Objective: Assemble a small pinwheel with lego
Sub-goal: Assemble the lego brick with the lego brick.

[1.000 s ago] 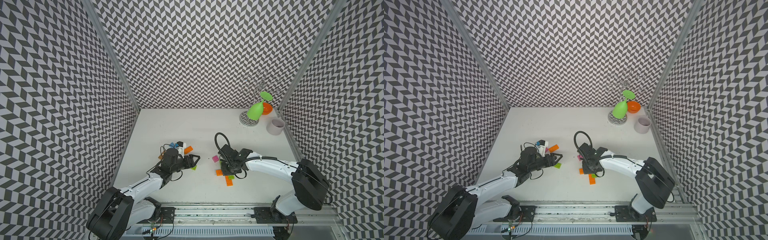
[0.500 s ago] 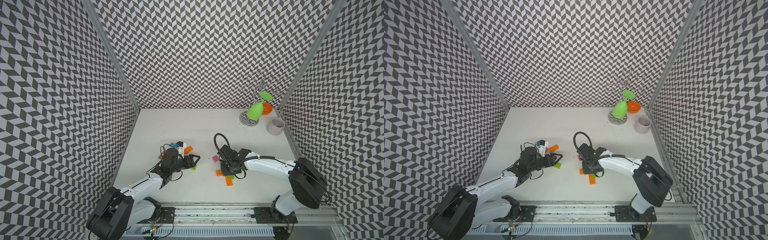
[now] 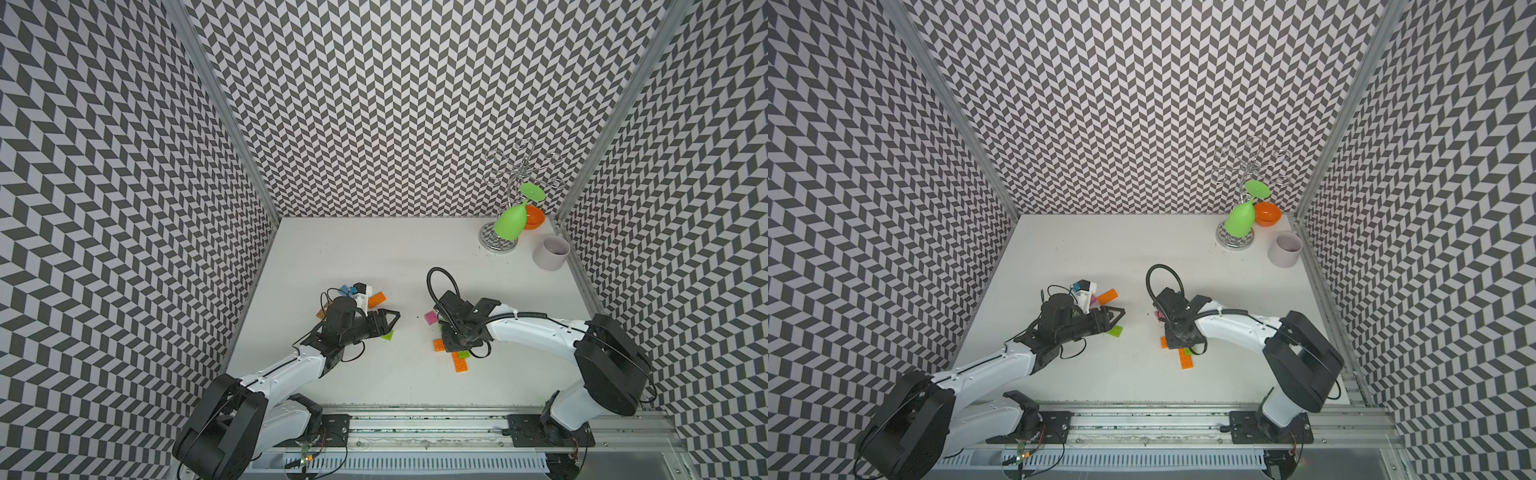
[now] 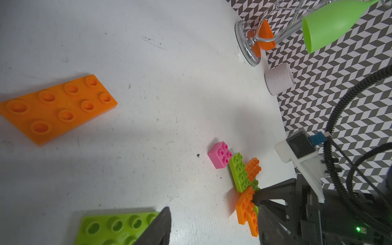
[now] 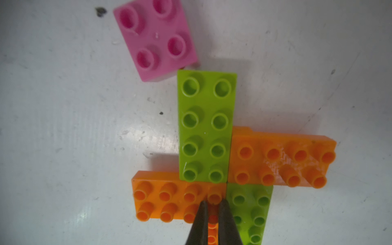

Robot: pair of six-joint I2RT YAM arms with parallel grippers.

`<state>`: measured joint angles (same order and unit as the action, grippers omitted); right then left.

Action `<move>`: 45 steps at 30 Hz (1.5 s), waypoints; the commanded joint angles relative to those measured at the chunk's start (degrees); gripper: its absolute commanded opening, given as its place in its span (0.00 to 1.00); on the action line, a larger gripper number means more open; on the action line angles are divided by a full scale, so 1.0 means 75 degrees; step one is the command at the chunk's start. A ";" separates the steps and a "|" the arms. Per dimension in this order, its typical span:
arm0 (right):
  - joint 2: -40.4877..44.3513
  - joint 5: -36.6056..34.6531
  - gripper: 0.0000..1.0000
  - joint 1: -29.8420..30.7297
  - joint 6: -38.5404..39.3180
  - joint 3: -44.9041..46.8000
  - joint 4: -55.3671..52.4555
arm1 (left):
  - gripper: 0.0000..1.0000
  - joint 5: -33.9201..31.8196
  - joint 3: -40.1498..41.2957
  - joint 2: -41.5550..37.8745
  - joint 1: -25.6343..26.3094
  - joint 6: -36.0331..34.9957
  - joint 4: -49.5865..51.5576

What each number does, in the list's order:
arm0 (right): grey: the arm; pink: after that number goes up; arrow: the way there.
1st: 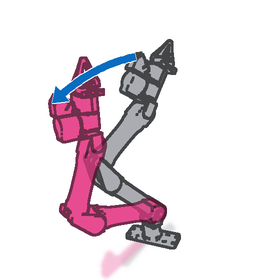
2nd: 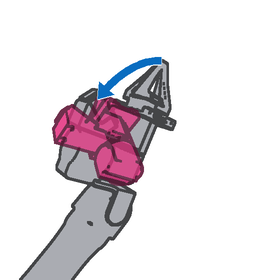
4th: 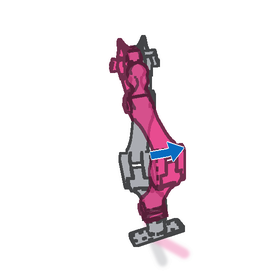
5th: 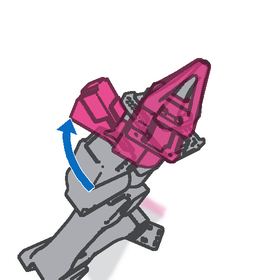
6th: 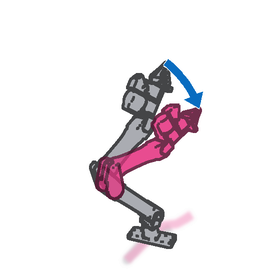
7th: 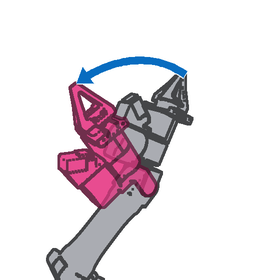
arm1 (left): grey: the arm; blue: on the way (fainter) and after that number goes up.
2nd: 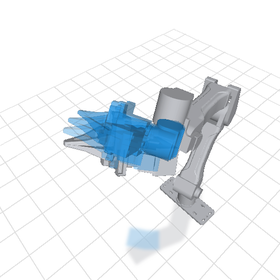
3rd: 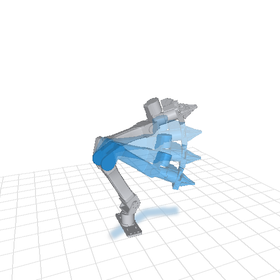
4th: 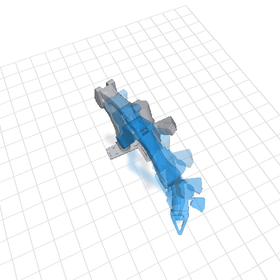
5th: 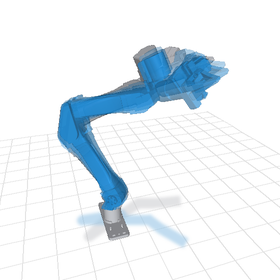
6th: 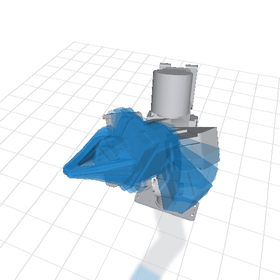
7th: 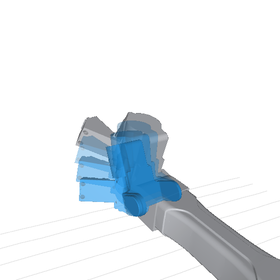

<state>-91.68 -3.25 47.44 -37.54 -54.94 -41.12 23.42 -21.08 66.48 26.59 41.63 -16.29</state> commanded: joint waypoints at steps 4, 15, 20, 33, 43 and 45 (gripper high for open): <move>-0.0523 -0.0223 0.09 0.0023 0.0138 0.0151 -0.0011 | 0.65 0.0032 0.0044 -0.0044 -0.0029 -0.0113 -0.0183; -0.1120 -0.0328 0.10 0.0026 0.0622 -0.0049 -0.0308 | 0.65 0.0030 0.0045 -0.0040 -0.0029 -0.0124 -0.0183; -0.1317 -0.0409 0.10 0.0020 0.0898 -0.0166 -0.0511 | 0.65 0.0034 0.0046 -0.0010 -0.0030 -0.0124 -0.0206; -0.0749 -0.0001 0.10 0.0354 0.1747 -0.0447 -0.1089 | 0.65 -0.0047 -0.0107 -0.0121 0.0026 -0.0358 0.0146; -0.0424 0.0034 0.10 0.0354 0.1479 -0.0942 -0.1186 | 0.65 -0.0163 -0.0107 -0.0139 0.0275 -0.0322 0.0163; -0.0427 0.0057 0.10 0.0354 0.1467 -0.0955 -0.1194 | 0.65 -0.0175 -0.0107 -0.0145 0.0290 -0.0318 0.0169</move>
<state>-96.31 -3.29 49.76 -26.04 -60.71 -48.86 22.76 -21.10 66.04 28.45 39.99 -15.33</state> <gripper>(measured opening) 0.102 0.653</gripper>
